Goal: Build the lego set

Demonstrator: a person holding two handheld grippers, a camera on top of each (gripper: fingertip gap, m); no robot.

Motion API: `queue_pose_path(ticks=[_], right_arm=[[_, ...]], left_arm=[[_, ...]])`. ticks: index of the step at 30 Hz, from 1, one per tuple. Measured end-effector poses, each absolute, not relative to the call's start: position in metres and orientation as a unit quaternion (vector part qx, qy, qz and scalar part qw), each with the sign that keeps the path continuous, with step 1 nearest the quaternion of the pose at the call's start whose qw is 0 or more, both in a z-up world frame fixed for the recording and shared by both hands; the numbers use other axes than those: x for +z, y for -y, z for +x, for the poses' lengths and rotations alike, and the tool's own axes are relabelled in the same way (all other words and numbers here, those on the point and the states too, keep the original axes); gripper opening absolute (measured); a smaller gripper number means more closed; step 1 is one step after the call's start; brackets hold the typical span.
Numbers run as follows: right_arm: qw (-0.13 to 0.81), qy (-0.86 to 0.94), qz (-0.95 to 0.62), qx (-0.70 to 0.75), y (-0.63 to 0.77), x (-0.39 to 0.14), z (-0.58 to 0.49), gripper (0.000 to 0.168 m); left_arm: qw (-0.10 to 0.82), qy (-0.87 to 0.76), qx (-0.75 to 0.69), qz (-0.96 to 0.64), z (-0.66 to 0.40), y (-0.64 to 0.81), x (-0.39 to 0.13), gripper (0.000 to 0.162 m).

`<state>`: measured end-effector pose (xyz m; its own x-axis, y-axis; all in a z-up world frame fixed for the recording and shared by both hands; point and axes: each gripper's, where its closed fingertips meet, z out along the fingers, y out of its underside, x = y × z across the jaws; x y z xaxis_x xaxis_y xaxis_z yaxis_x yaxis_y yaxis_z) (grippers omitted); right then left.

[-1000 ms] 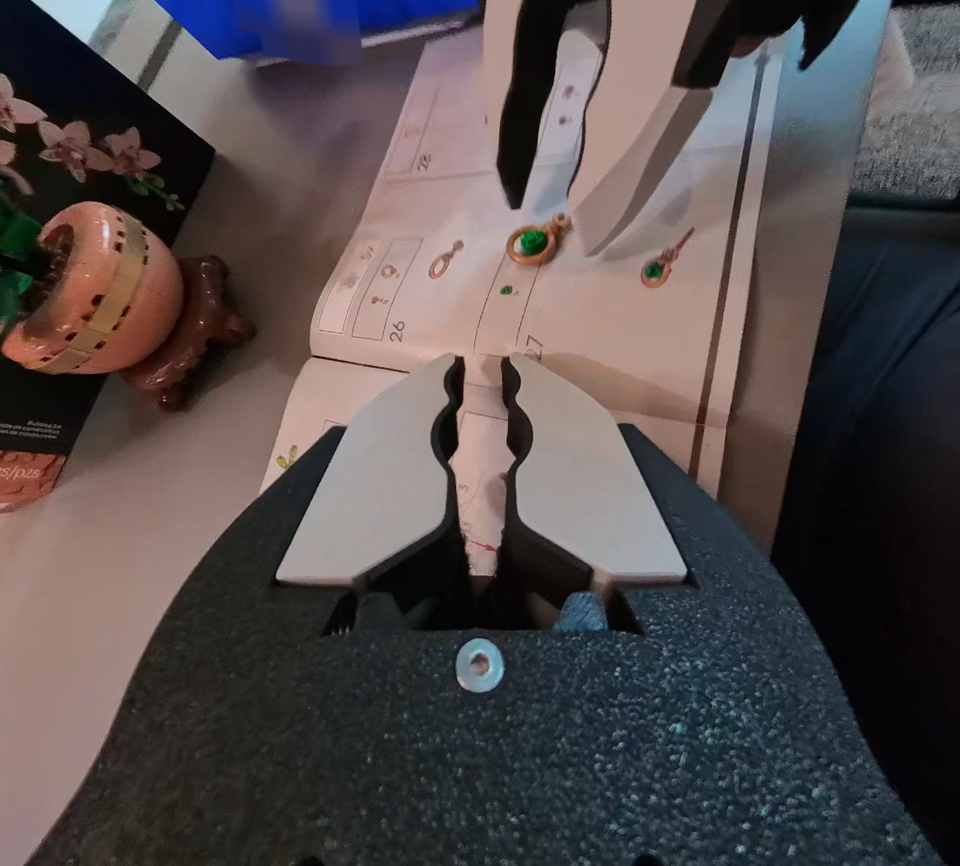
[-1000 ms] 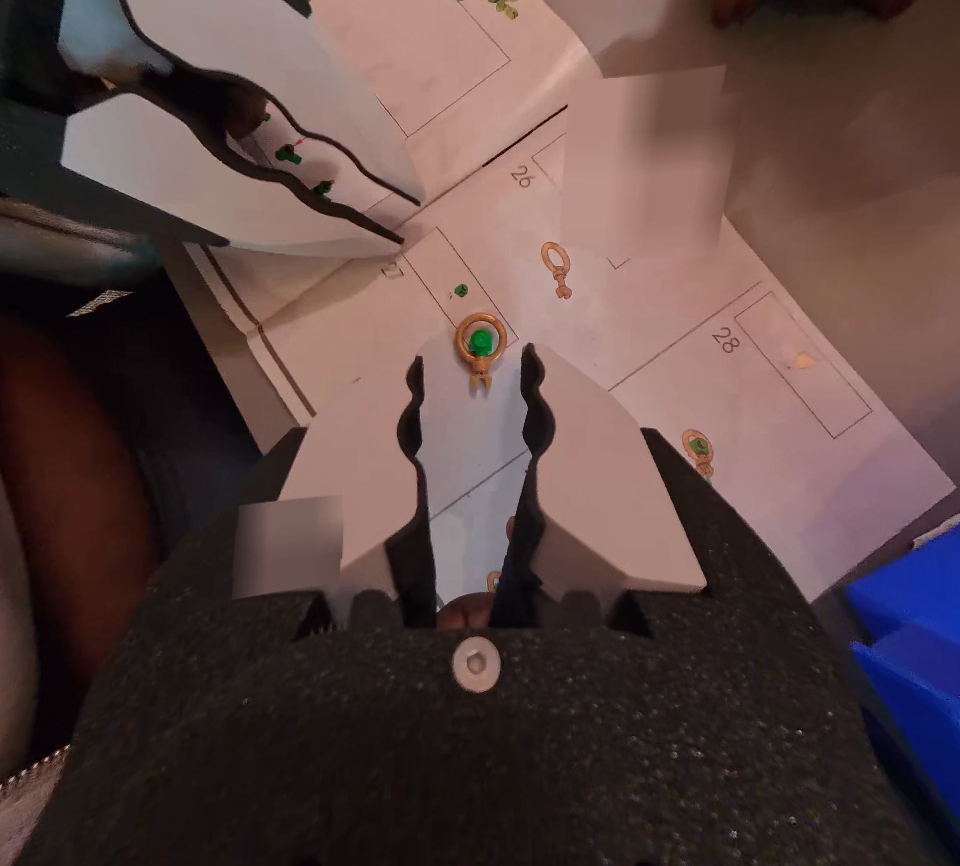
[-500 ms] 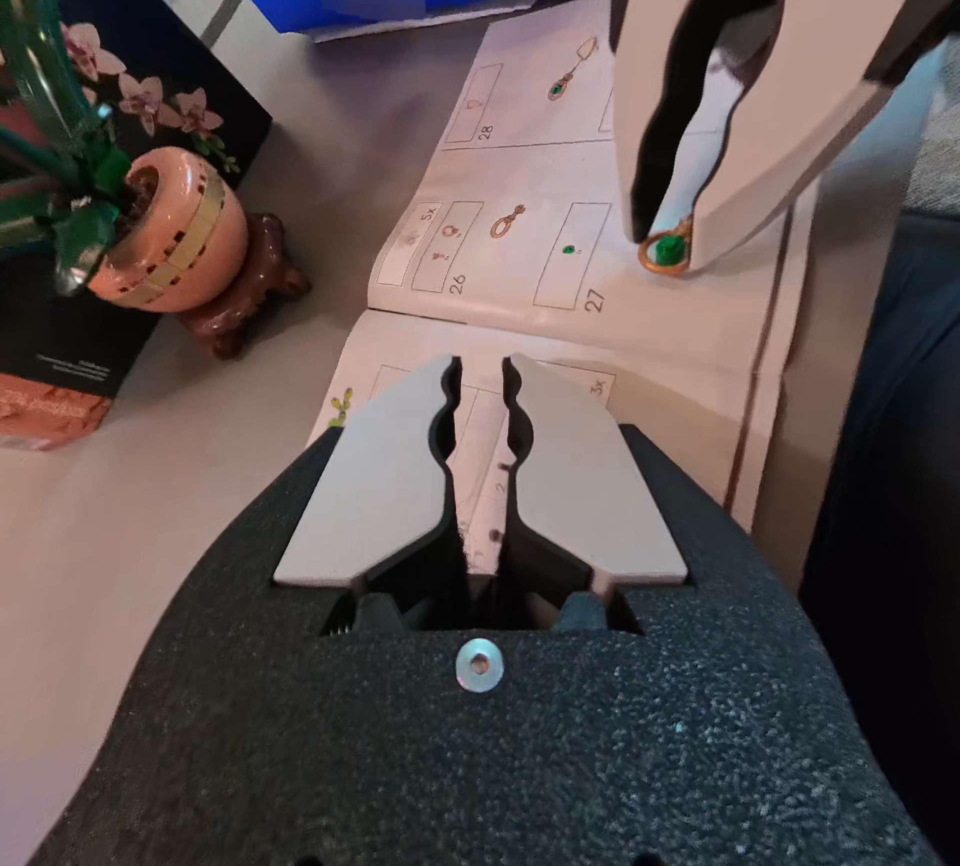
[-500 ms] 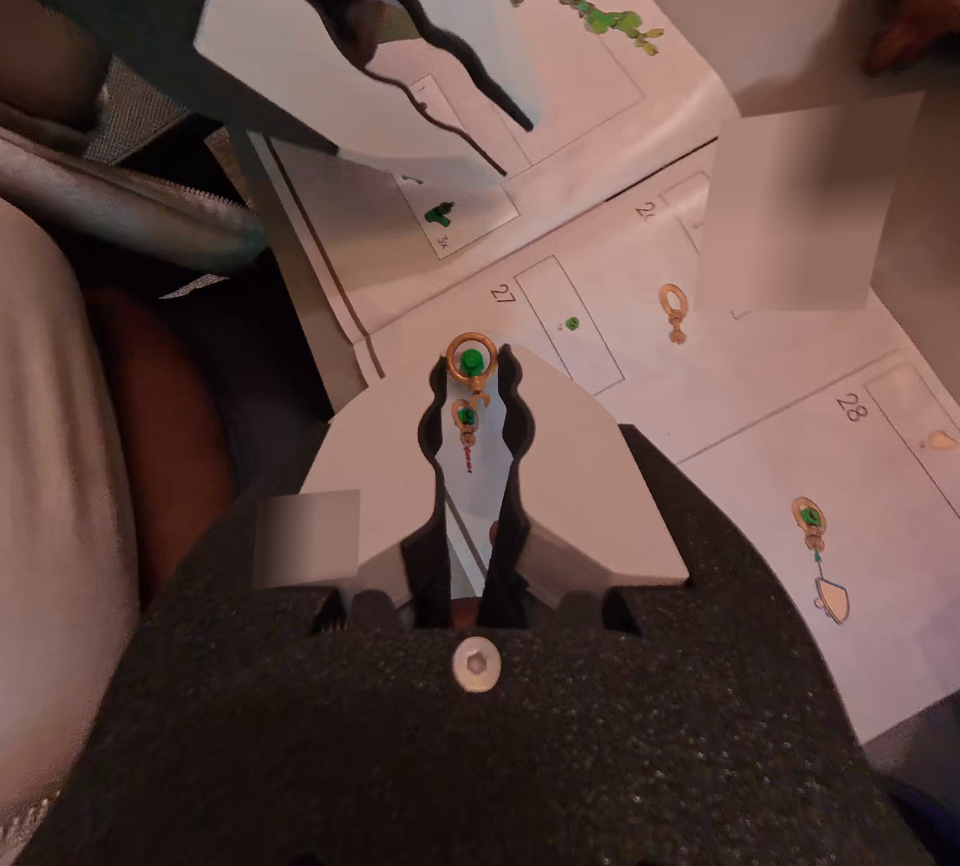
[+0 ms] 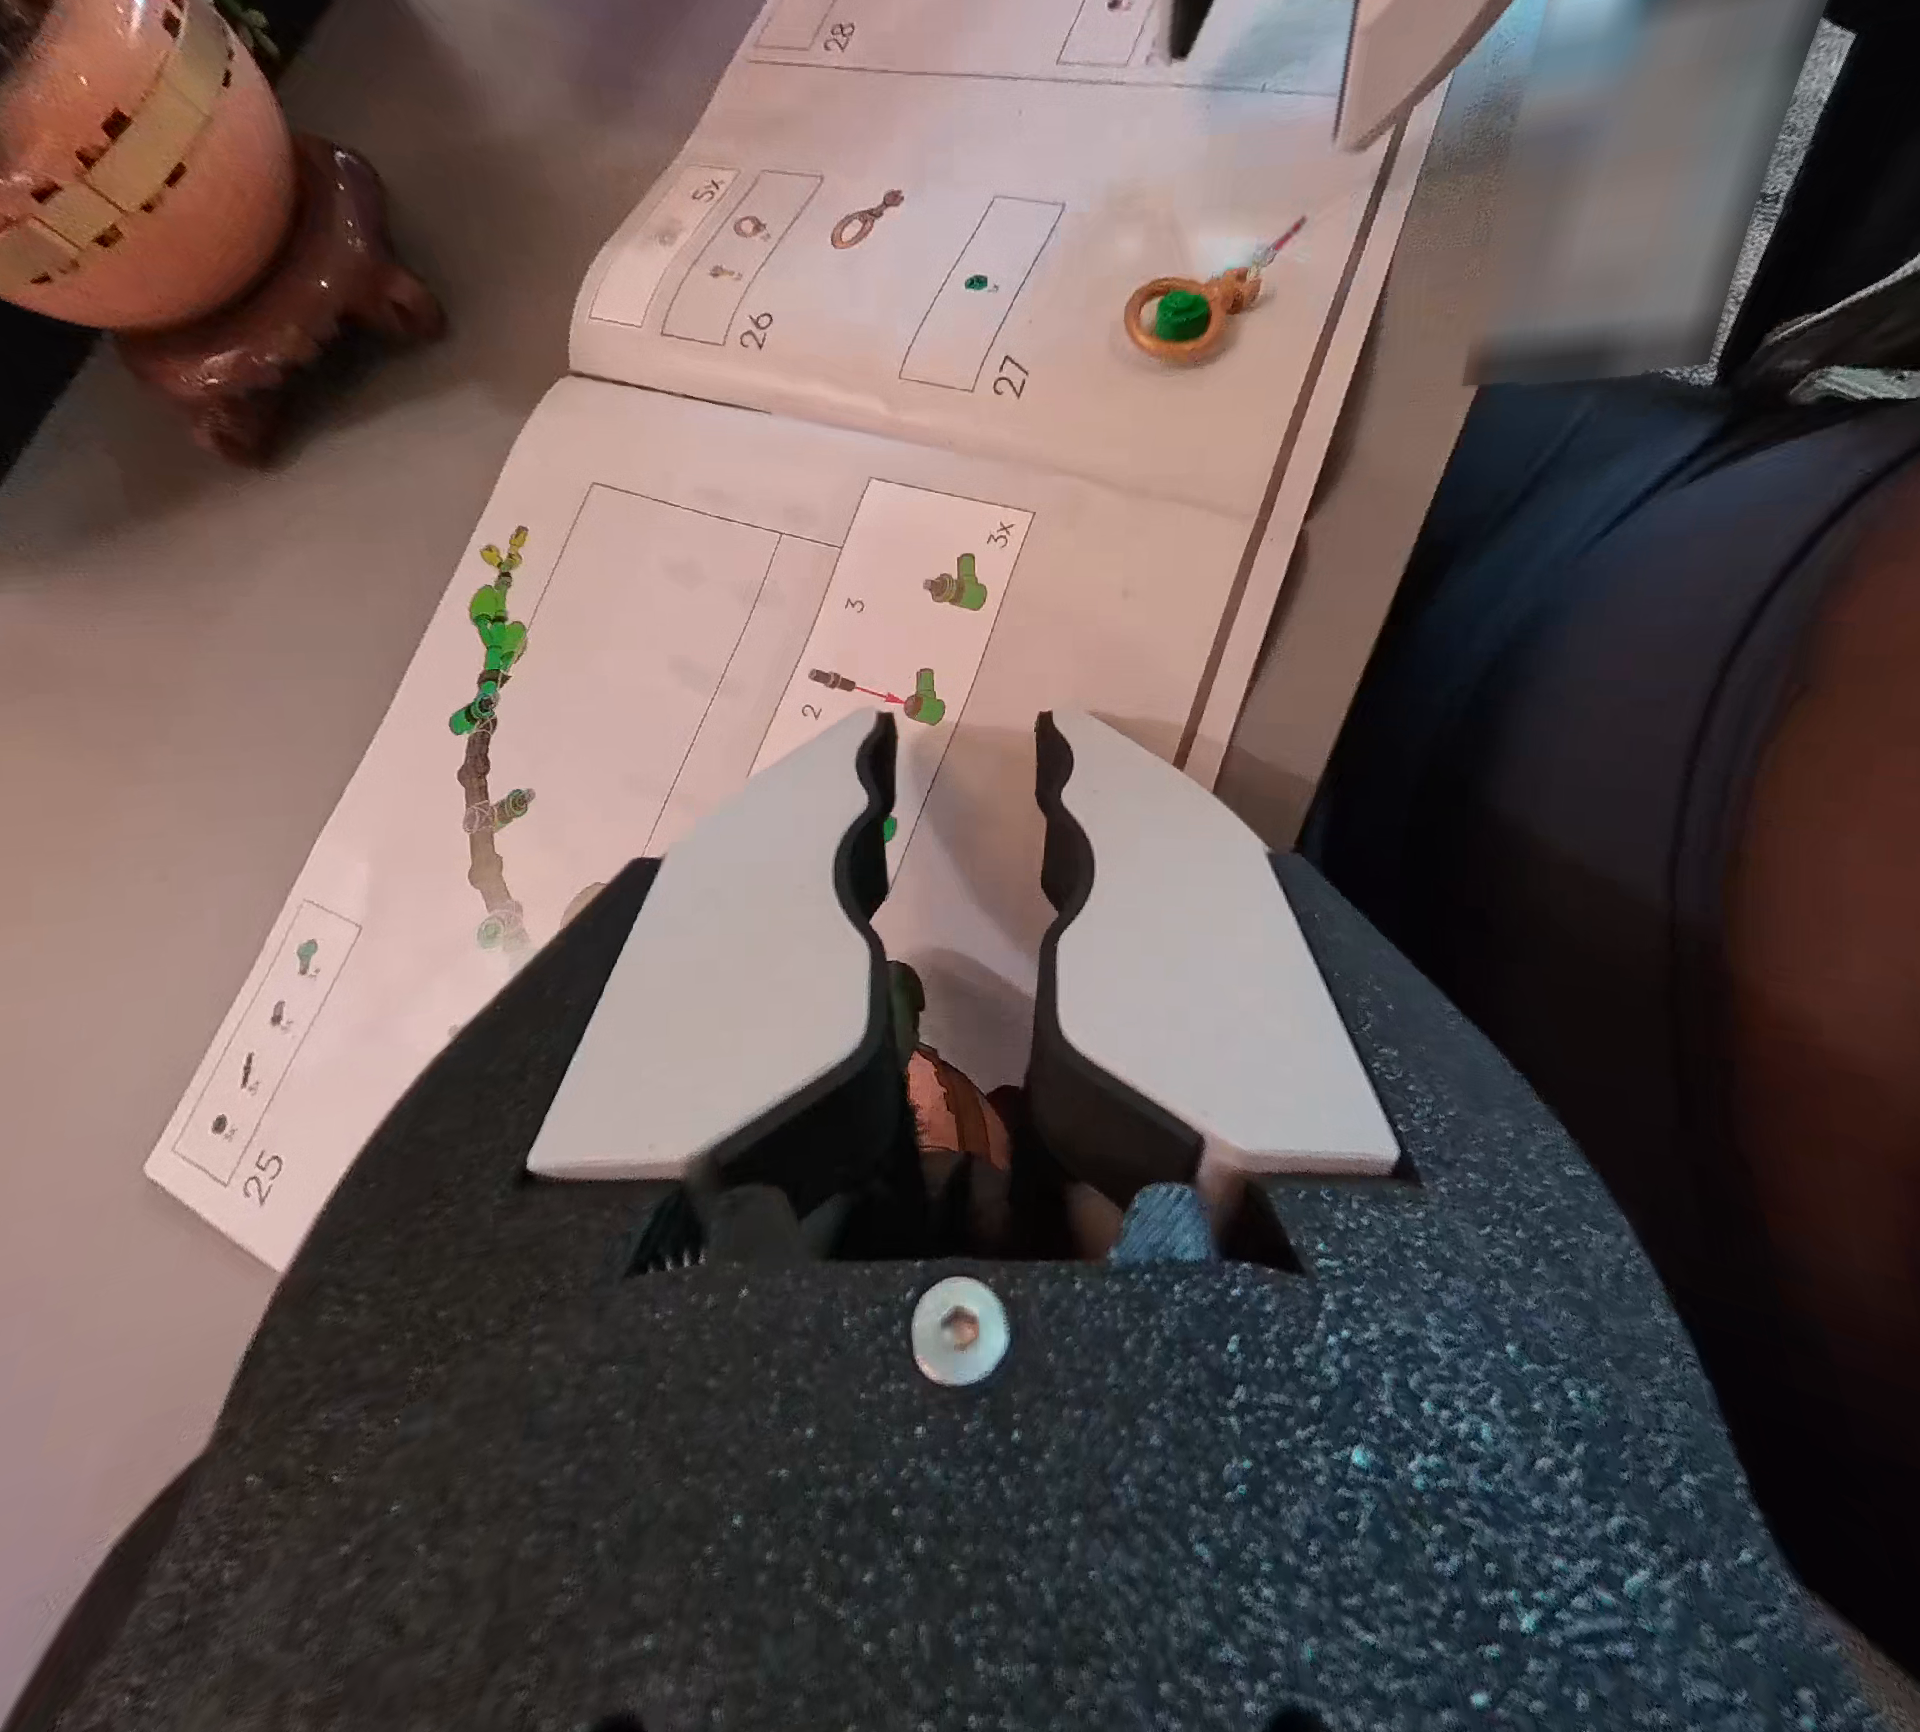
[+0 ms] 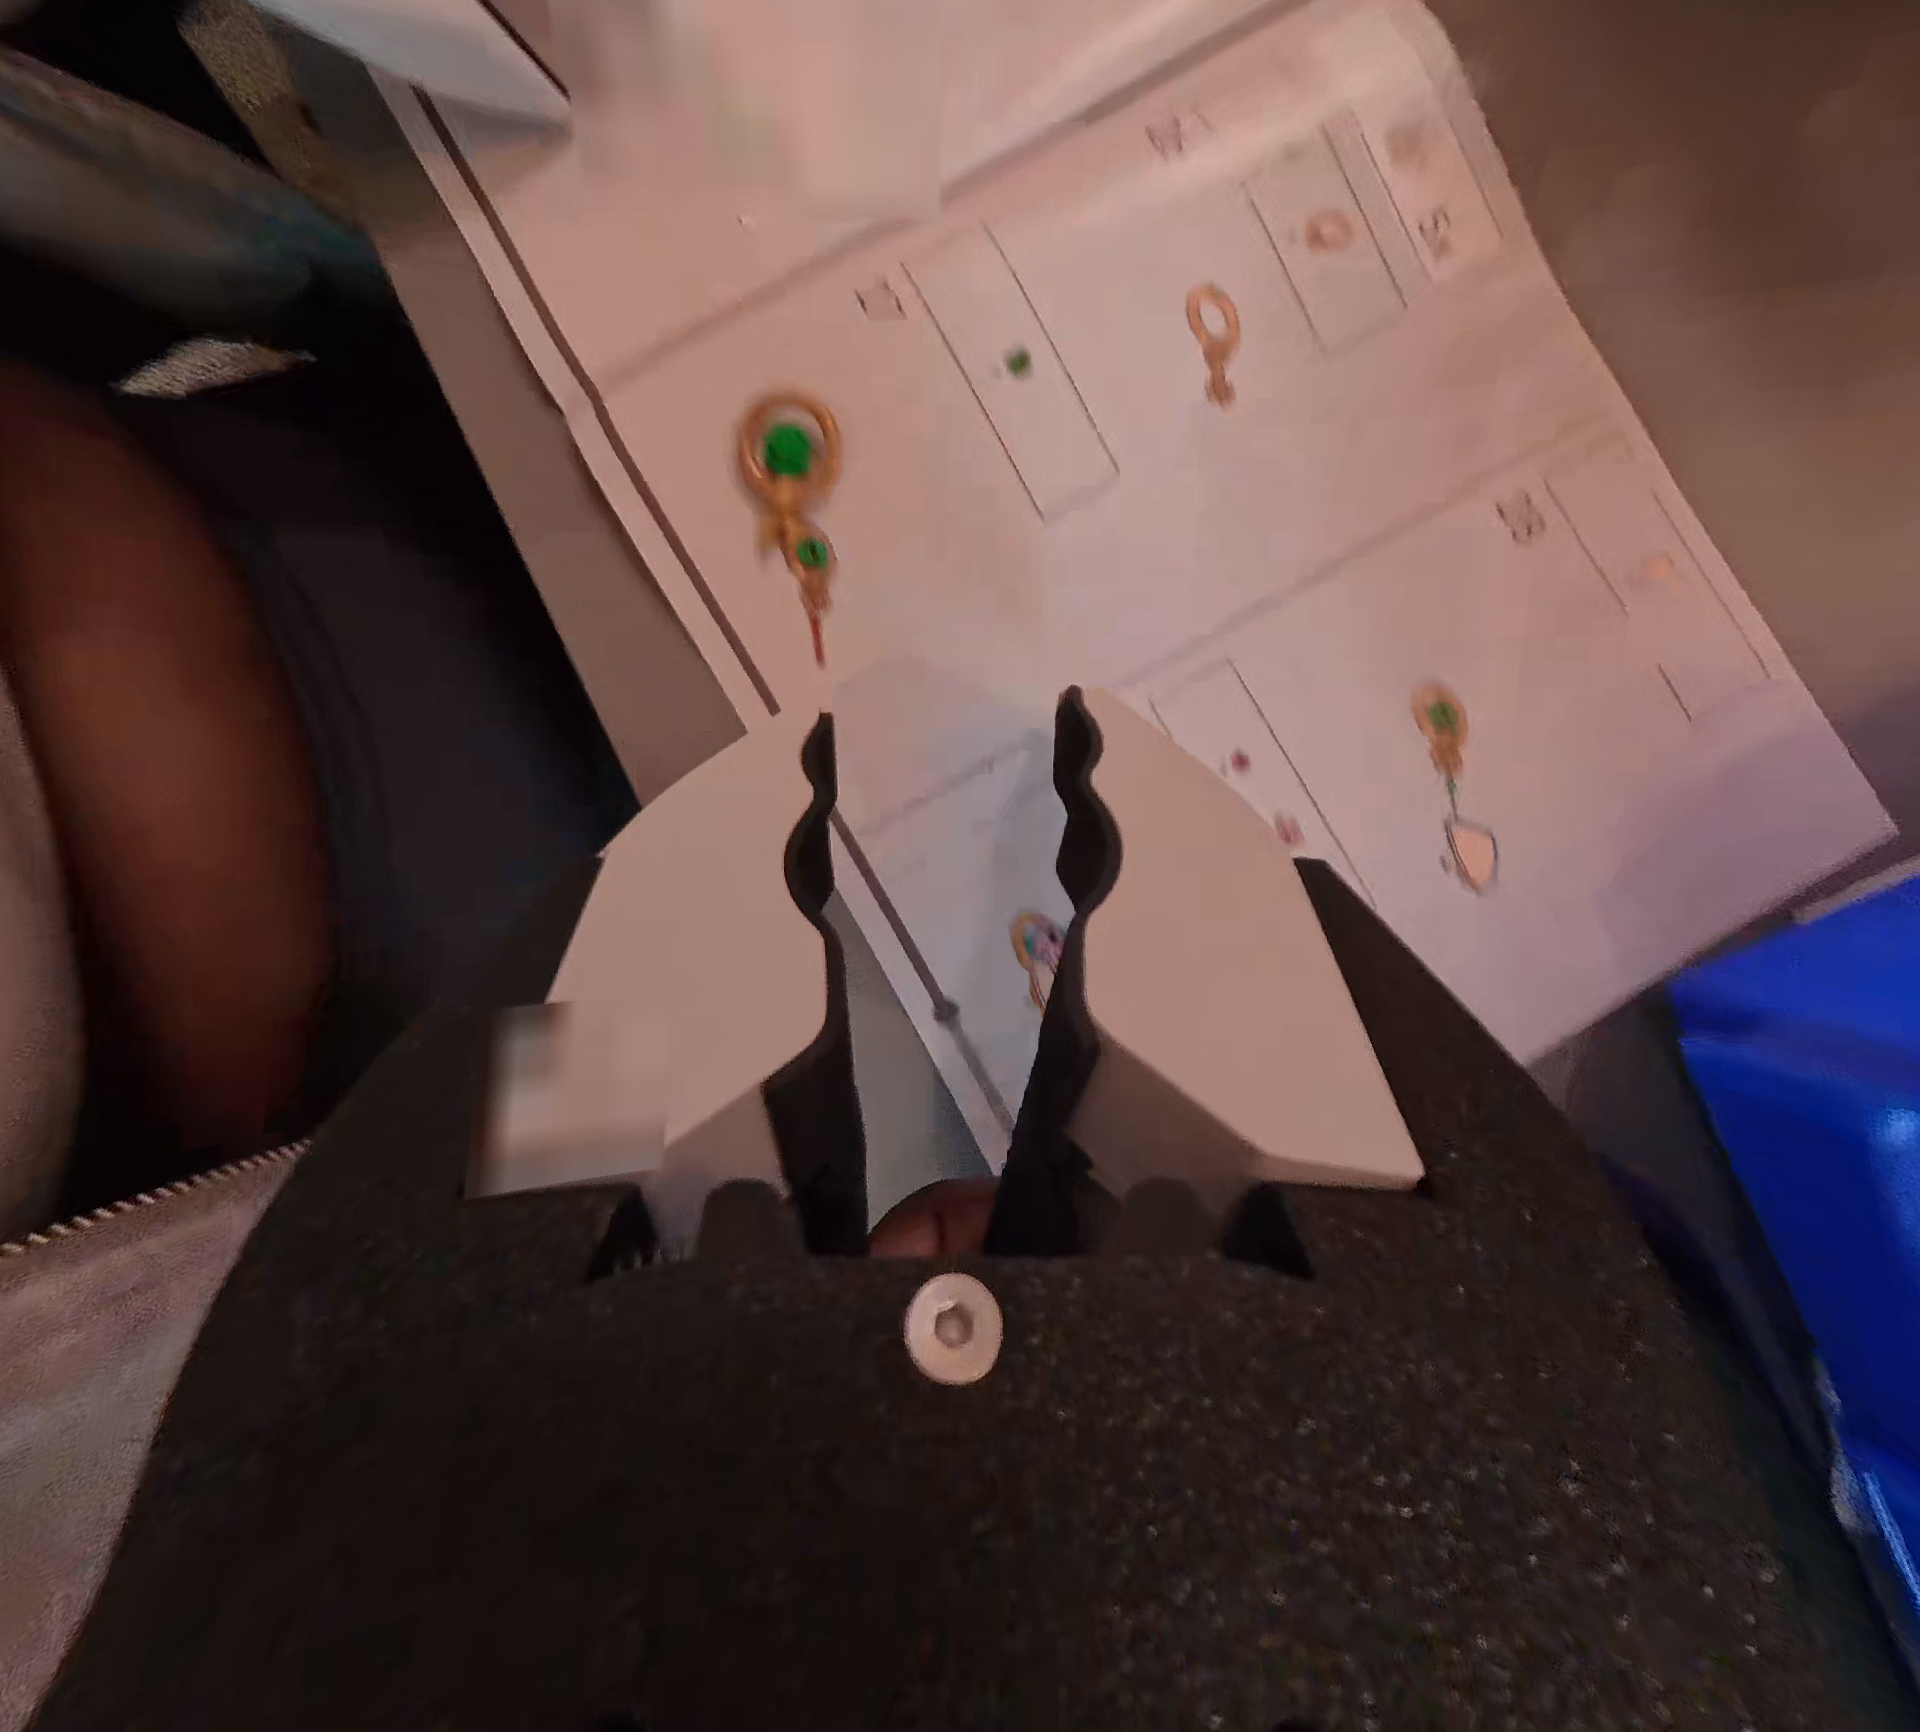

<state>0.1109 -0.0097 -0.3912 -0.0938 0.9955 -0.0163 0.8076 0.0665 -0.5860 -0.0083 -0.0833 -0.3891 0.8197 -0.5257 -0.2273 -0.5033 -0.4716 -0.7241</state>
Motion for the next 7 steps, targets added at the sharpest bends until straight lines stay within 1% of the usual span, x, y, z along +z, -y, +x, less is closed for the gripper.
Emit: queue_pose_path(ticks=[2,7], right_arm=[[0.207,0.695,-0.655,0.212,0.000,-0.397,0.122,0.042],[0.222,0.656,-0.677,0.247,0.005,-0.397,0.118,0.033]], left_arm=[[0.426,-0.313,-0.002,-0.849,-0.012,0.081,-0.388,0.025],[0.408,-0.354,0.025,-0.841,-0.025,0.075,-0.388,0.019]])
